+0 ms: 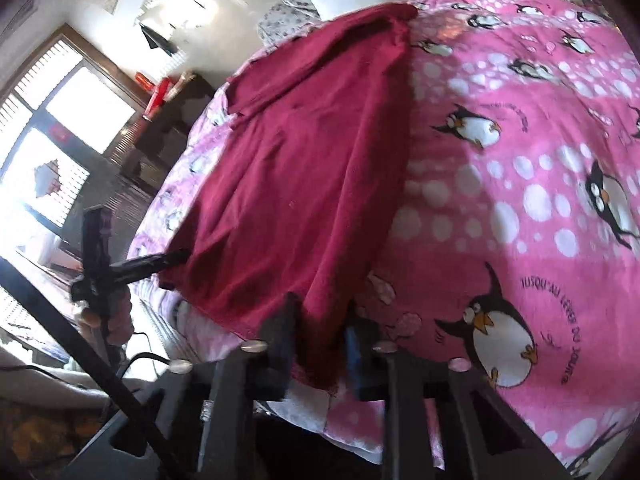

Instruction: Fold small clothes

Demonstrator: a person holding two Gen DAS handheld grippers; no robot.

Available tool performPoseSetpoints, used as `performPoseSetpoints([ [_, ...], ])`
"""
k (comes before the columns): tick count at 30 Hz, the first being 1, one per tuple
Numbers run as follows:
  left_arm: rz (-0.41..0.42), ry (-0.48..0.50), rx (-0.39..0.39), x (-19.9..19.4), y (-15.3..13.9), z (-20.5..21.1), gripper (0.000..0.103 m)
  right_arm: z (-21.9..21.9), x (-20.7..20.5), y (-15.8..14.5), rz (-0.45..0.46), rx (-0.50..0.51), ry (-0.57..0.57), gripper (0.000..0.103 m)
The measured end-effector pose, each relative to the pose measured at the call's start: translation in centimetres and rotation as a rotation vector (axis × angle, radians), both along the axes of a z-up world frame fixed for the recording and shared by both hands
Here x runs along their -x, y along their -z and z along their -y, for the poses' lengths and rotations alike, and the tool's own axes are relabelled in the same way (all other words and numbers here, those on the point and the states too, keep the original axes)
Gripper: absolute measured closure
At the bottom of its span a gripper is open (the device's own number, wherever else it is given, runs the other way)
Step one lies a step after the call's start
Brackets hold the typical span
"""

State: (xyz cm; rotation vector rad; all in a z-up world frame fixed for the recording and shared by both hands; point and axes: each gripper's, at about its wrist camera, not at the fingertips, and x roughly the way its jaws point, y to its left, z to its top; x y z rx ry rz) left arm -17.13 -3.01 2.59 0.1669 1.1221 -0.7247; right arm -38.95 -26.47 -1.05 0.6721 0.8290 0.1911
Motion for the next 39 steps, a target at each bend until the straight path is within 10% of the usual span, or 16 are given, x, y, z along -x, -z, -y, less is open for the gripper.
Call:
performPoseSetpoints([
  [15, 0.117, -0.078, 0.217, -15.2, -12.9, 3.3, 0.092, 7.1, -14.5, -12.3, 0.323, 0.068, 0.096, 0.093],
  [22, 0.068, -0.173, 0.176, -27.2, -11.5, 10.0, 0.092, 13.7, -26.2, -11.2, 0.254, 0.072, 0.219, 0.093],
  [28, -0.059, -0.205, 0.128, -33.3, -7.6, 13.1, 0.087, 18.9, -33.4, -4.3, 0.051, 0.027, 0.333, 0.078],
  [30, -0.068, -0.182, 0.145, -33.2, -8.1, 12.6, 0.083, 19.0, -32.7, -4.3, 0.061, 0.057, 0.347, 0.071],
  [31, -0.05, -0.183, 0.148, -33.0, -8.6, 12.2, 0.073, 19.0, -31.4, -4.9, 0.085, 0.073, 0.369, 0.049],
  [33, 0.106, -0.26, 0.117, -32.1, -10.8, 10.1, 0.024, 19.2, -29.2, -6.1, 0.117, 0.104, 0.435, 0.027],
  [39, 0.199, -0.247, 0.149, -28.9, -13.0, 7.4, 0.022, 15.6, -27.3, -9.3, 0.173, 0.219, 0.281, 0.038],
])
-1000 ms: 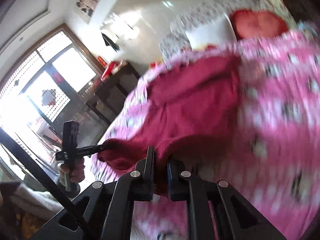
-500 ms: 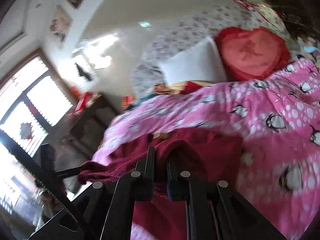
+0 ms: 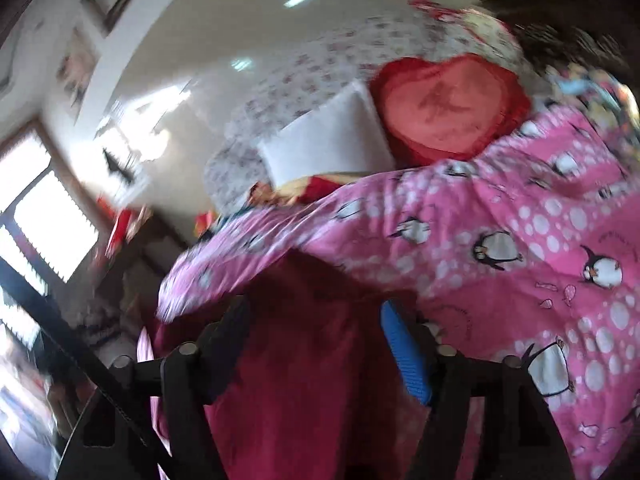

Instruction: Fold small clothes

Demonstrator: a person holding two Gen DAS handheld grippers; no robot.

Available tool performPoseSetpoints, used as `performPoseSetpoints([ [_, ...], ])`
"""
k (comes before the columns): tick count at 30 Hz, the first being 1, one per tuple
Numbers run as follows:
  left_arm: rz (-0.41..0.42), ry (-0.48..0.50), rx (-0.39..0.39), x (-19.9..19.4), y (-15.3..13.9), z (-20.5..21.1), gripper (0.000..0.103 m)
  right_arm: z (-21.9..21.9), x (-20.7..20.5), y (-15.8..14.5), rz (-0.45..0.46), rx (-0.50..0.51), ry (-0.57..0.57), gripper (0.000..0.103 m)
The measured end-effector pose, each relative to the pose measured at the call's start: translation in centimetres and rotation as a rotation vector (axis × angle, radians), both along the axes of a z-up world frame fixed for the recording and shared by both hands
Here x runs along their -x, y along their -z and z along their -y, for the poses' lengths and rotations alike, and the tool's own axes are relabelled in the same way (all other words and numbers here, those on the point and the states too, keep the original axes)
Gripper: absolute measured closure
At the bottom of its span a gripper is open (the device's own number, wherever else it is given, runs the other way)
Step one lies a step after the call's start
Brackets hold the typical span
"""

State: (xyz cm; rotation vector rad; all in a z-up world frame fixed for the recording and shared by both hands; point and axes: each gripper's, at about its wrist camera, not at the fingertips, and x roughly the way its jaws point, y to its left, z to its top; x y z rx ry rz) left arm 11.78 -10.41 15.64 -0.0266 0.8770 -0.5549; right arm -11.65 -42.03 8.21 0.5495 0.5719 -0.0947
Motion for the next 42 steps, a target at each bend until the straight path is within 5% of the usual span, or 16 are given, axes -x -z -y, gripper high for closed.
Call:
performPoseSetpoints([
  [4, 0.003, 0.063, -0.084, 1.8, 1.8, 2.4, 0.022, -4.3, -3.5, 0.7, -0.077, 0.111, -0.079, 0.052],
  [8, -0.02, 0.017, -0.162, 0.1, 5.2, 5.0, 0.022, -4.5, -7.6, 2.2, -0.138, 0.141, -0.027, 0.052],
  [10, -0.04, -0.044, -0.205, -2.0, 7.2, 5.4, 0.022, -3.1, -9.3, 3.7, -0.212, 0.213, 0.092, 0.052],
  [14, -0.15, -0.074, -0.13, -4.8, 9.4, 4.1, 0.015, 0.6, -10.7, 6.9, -0.303, 0.137, 0.149, 0.054],
  [18, -0.104, -0.09, -0.132, -3.7, 8.1, 2.7, 0.015, 1.0, -8.7, 5.7, -0.249, 0.115, 0.161, 0.051],
  [21, -0.043, -0.072, -0.141, -1.0, 6.6, 1.5, 0.015, 0.3, -5.8, 4.0, -0.221, 0.118, 0.161, 0.032],
  [26, -0.018, -0.048, -0.089, 2.7, 6.1, -0.4, 0.015, -2.5, -0.6, 3.6, -0.255, 0.195, 0.114, 0.031],
  [32, -0.06, -0.081, -0.156, 3.7, 10.6, -0.3, 0.015, -3.6, 1.4, 7.0, -0.317, 0.236, 0.13, 0.023],
  [34, -0.116, -0.097, -0.12, 2.6, 12.1, -1.0, 0.013, -2.6, 1.6, 7.8, -0.302, 0.16, 0.139, 0.018],
  [37, -0.195, -0.123, -0.035, 1.8, 12.0, -2.4, 0.012, -2.0, 2.6, 6.8, -0.273, 0.103, 0.15, 0.019],
  [42, -0.053, -0.15, -0.071, 1.7, 8.3, -1.6, 0.012, -3.2, 4.1, 4.5, -0.219, 0.177, 0.149, 0.026],
])
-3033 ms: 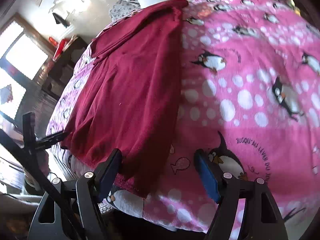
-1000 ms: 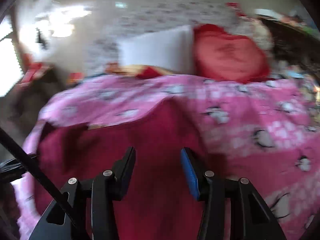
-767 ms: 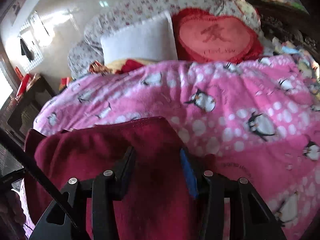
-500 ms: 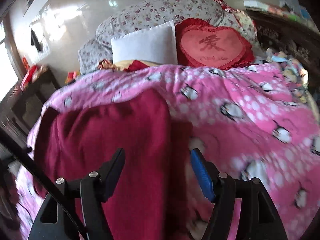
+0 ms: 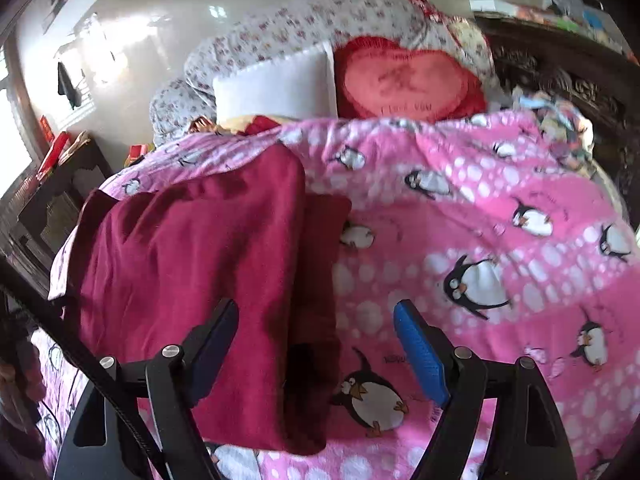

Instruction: Fold small clothes

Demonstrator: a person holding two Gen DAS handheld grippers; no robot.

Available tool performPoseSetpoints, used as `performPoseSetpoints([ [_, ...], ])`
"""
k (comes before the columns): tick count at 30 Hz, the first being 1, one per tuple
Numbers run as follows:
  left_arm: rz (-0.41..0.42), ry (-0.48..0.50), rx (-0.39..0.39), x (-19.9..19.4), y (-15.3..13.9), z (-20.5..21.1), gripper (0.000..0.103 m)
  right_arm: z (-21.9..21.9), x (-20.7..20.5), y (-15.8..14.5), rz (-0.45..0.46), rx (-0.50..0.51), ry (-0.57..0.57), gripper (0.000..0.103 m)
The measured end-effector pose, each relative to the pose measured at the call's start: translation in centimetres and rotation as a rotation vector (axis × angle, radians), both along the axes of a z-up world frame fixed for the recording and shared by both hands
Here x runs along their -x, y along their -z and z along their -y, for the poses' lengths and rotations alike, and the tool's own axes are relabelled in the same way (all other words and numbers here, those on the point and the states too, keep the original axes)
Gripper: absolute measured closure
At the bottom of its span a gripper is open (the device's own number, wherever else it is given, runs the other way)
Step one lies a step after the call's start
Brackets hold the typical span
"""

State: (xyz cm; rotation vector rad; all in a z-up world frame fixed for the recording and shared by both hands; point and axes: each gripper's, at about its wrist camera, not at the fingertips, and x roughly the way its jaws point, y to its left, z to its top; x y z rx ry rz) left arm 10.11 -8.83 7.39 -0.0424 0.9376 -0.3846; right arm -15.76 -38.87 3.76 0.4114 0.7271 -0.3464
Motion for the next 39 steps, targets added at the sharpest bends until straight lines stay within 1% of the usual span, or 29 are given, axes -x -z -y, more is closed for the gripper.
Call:
performPoseSetpoints([
  [1, 0.009, -0.009, 0.005, -0.4, -0.6, 0.3, 0.012, -0.3, 0.1, -0.3, 0.011, -0.001, -0.009, 0.038],
  [2, 0.014, -0.023, 0.014, -1.1, -1.1, 0.9, 0.012, -0.5, 0.0, -0.4, 0.016, 0.002, -0.015, 0.044],
  [3, 0.019, -0.035, 0.017, -1.8, -1.5, 1.3, 0.012, -0.7, -0.1, -0.5, 0.021, 0.007, -0.025, 0.054],
  [4, 0.026, -0.051, 0.015, -2.4, -1.7, 1.7, 0.012, -1.1, -0.4, -0.4, 0.021, 0.008, -0.038, 0.059],
  [5, 0.034, -0.071, 0.008, -3.2, -1.9, 2.1, 0.012, -1.3, -0.7, -0.3, 0.016, 0.007, -0.051, 0.06],
  [8, 0.056, -0.123, -0.08, -5.6, -1.7, 3.5, 0.012, -1.8, -1.7, 0.2, 0.009, 0.02, -0.061, 0.06],
  [9, 0.043, -0.163, -0.134, -6.8, -1.0, 3.7, 0.012, -1.8, -2.0, 0.4, 0.005, 0.027, -0.06, 0.06],
  [10, 0.031, -0.175, -0.14, -7.3, -0.6, 3.6, 0.012, -1.7, -2.4, 0.7, 0.002, 0.022, -0.055, 0.06],
  [12, -0.016, -0.179, -0.11, -8.2, 0.3, 3.0, 0.012, -1.1, -3.4, 1.5, -0.024, 0.005, -0.047, 0.06],
  [14, -0.025, -0.175, -0.085, -8.0, 0.5, 2.4, 0.012, -0.9, -3.7, 1.7, -0.025, -0.002, -0.043, 0.059],
  [18, 0.014, -0.142, -0.08, -5.9, -0.6, 2.1, 0.012, -1.1, -3.4, 1.0, -0.027, 0.003, -0.043, 0.059],
  [20, 0.028, -0.128, -0.065, -4.9, -1.3, 1.9, 0.012, -1.4, -3.1, 0.7, -0.027, 0.009, -0.042, 0.059],
  [26, 0.055, -0.093, -0.072, -2.7, -2.7, 2.3, 0.012, -2.3, -1.9, -0.4, 0.002, 0.008, -0.045, 0.058],
  [28, 0.067, -0.077, -0.079, -1.8, -2.8, 2.4, 0.012, -2.7, -1.7, -0.8, 0.01, 0.015, -0.058, 0.05],
  [30, 0.071, -0.071, -0.081, -1.5, -2.9, 2.6, 0.012, -3.2, -1.6, -1.1, 0.016, 0.016, -0.072, 0.047],
  [31, 0.07, -0.067, -0.078, -1.4, -3.0, 2.8, 0.012, -3.6, -1.7, -1.3, 0.018, 0.02, -0.079, 0.047],
  [35, 0.058, -0.066, -0.079, -2.3, -2.9, 4.2, 0.012, -5.0, -3.4, -1.8, 0.03, 0.007, -0.113, 0.047],
  [37, 0.04, -0.087, -0.078, -3.5, -2.7, 4.7, 0.012, -6.0, -5.1, -2.4, 0.044, 0.016, -0.142, 0.047],
  [39, 0.021, -0.108, -0.073, -4.8, -2.3, 5.1, 0.012, -6.9, -7.3, -3.0, 0.07, 0.001, -0.172, 0.047],
])
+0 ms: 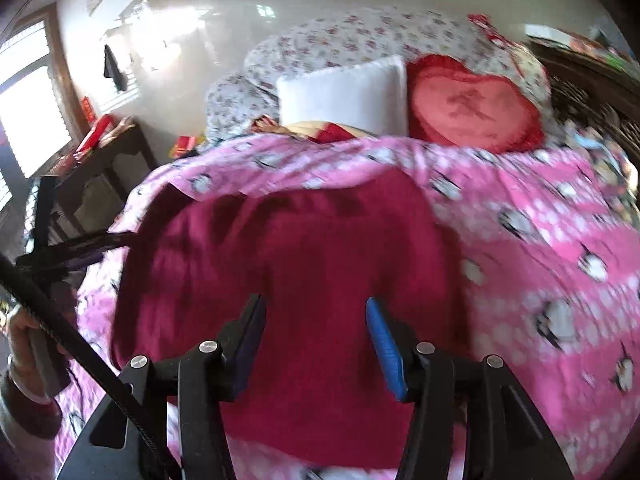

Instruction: Fold small clothes

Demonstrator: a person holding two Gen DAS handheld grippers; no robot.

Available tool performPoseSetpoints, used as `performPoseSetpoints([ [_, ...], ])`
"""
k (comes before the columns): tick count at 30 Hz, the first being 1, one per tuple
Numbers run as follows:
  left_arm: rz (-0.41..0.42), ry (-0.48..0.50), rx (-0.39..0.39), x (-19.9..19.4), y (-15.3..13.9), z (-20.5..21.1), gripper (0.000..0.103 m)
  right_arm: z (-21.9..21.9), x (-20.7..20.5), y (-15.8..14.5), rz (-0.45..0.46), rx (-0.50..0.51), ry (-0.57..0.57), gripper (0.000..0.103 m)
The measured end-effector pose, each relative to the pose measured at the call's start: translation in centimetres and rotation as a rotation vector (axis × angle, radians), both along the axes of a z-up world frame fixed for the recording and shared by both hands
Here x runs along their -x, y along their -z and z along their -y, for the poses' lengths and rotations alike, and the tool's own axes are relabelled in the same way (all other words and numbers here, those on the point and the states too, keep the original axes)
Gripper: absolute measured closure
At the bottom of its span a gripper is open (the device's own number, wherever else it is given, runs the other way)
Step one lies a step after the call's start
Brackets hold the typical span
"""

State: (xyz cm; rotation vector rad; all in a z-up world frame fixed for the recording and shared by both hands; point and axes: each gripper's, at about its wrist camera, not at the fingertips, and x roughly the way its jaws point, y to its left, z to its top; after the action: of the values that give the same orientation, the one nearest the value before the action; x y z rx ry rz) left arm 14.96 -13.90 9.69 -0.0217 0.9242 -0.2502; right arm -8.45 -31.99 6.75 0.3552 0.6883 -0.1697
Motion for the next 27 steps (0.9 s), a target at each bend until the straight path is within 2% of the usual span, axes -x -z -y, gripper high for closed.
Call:
performPoseSetpoints([
  [6, -0.011, -0.02, -0.057, -3.1, 1.3, 1.2, 0.012, -2.6, -7.3, 1.1, 0.0, -0.028, -0.084, 0.047],
  [11, -0.043, -0.023, -0.02, -4.0, 2.6, 0.7, 0.011, -2.8, -11.0, 4.8, -0.083, -0.034, -0.063, 0.046],
  [13, -0.045, -0.011, 0.009, -3.7, 2.5, 0.3, 0.011, -3.1, -10.9, 4.7, -0.081, -0.009, -0.07, 0.047],
  [15, -0.055, 0.006, 0.049, -3.0, 2.1, -0.6, 0.011, -3.0, -10.0, 3.9, -0.077, -0.02, -0.085, 0.047],
  [17, -0.066, 0.034, 0.096, -1.7, 1.8, -1.8, 0.011, -2.3, -7.7, 2.7, -0.06, -0.026, -0.088, 0.041],
  [19, -0.067, 0.076, 0.138, 0.1, 1.6, -3.2, 0.011, -1.1, -4.9, 1.8, -0.041, -0.013, -0.047, 0.022],
  [22, -0.086, 0.111, 0.167, 2.7, 2.4, -5.0, 0.008, 1.9, -0.1, 1.2, -0.026, -0.008, 0.052, 0.012],
  [27, -0.165, 0.124, 0.257, 5.9, 5.3, -6.4, 0.005, 5.4, 5.3, 3.7, -0.115, -0.021, 0.138, 0.008],
])
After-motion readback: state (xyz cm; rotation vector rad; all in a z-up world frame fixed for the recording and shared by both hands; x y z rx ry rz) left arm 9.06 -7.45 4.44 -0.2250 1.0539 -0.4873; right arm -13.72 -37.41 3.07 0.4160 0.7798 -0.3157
